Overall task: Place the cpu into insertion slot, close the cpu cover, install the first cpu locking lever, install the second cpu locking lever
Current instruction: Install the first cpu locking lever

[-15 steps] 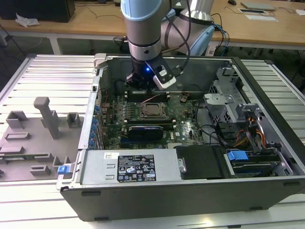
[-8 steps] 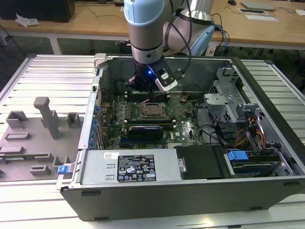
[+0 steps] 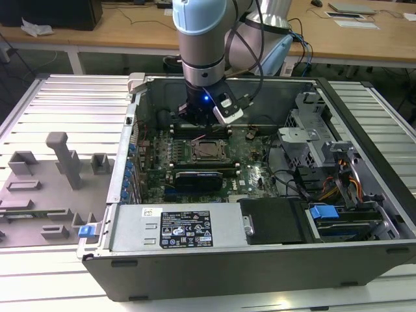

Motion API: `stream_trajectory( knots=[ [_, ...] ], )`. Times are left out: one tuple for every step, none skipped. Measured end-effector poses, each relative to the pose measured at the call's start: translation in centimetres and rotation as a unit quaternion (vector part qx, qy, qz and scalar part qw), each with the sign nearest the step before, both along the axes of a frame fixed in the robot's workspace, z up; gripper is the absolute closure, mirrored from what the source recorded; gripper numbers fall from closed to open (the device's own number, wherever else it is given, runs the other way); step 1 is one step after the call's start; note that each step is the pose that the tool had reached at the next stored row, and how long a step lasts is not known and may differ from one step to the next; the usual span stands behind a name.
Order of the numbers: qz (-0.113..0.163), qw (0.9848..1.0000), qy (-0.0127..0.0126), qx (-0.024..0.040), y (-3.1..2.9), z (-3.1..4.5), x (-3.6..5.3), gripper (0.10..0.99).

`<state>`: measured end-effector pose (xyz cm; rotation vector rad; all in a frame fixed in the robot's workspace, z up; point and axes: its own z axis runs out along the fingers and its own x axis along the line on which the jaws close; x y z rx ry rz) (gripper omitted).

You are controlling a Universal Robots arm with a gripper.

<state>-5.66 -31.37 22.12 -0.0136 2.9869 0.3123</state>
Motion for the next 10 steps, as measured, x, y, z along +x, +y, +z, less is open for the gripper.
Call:
stream_trajectory(
  knots=[
    [0.000, 1.0000, 0.0000, 0.0000, 0.00, 0.00, 0.00, 0.980],
    [-0.001, 1.0000, 0.0000, 0.0000, 0.00, 0.00, 0.00, 0.980],
    [-0.001, 1.0000, -0.0022, -0.0004, 0.01, -0.08, -0.06, 0.980],
    [-0.001, 1.0000, -0.0048, -0.0017, 0.02, -0.13, -0.14, 0.980],
    [-0.001, 1.0000, -0.0079, -0.0044, 0.10, -0.19, -0.24, 0.980],
    [-0.001, 0.9999, -0.0091, -0.0058, 0.17, -0.25, -0.28, 0.980],
    [-0.001, 0.9999, -0.0101, -0.0073, 0.25, -0.29, -0.32, 0.980],
    [-0.002, 0.9999, -0.0108, -0.0087, 0.31, -0.35, -0.33, 0.980],
    [-0.003, 0.9999, -0.0111, -0.0092, 0.32, -0.41, -0.33, 0.980],
    [-0.007, 0.9999, -0.0113, -0.0099, 0.33, -0.48, -0.33, 0.980]
  ],
)
